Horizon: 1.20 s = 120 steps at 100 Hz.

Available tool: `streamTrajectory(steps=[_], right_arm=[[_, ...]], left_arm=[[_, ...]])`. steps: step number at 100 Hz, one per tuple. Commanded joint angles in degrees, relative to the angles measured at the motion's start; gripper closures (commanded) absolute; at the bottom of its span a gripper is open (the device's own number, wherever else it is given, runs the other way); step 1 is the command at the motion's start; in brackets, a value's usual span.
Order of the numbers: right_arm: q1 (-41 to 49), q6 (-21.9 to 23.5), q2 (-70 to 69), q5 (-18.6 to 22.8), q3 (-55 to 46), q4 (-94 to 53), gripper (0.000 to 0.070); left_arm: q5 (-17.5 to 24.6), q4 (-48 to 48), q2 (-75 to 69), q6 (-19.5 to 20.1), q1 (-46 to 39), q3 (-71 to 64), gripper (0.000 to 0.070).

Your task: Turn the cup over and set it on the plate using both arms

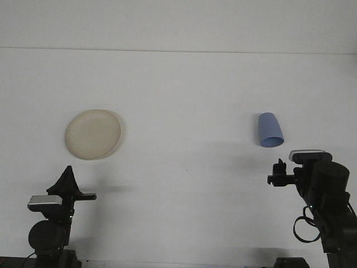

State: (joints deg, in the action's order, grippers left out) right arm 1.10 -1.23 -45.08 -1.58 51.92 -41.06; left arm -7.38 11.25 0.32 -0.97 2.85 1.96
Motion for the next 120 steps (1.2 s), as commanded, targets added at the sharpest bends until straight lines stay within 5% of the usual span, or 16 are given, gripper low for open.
streamTrajectory(steps=[1,36,82,120], right_arm=[[-0.1,0.4,-1.3,-0.2,0.9,1.9,0.0187],[-2.2,0.4,-9.7,0.3,-2.4,12.5,0.0188],[-5.7,-0.1,-13.3,1.3,-24.3,48.7,0.0188],[-10.1,-1.5,-27.3,6.4,-26.2,65.6,0.0188]], left_arm=[[-0.1,0.8,0.0,0.1,-0.1,-1.1,0.0689],[-0.1,0.8,0.0,0.1,-0.1,-1.1,0.0689],[-0.1,0.8,0.0,0.1,0.0,-1.1,0.0689],[-0.1,0.8,0.0,0.1,-0.1,-1.1,0.0689]])
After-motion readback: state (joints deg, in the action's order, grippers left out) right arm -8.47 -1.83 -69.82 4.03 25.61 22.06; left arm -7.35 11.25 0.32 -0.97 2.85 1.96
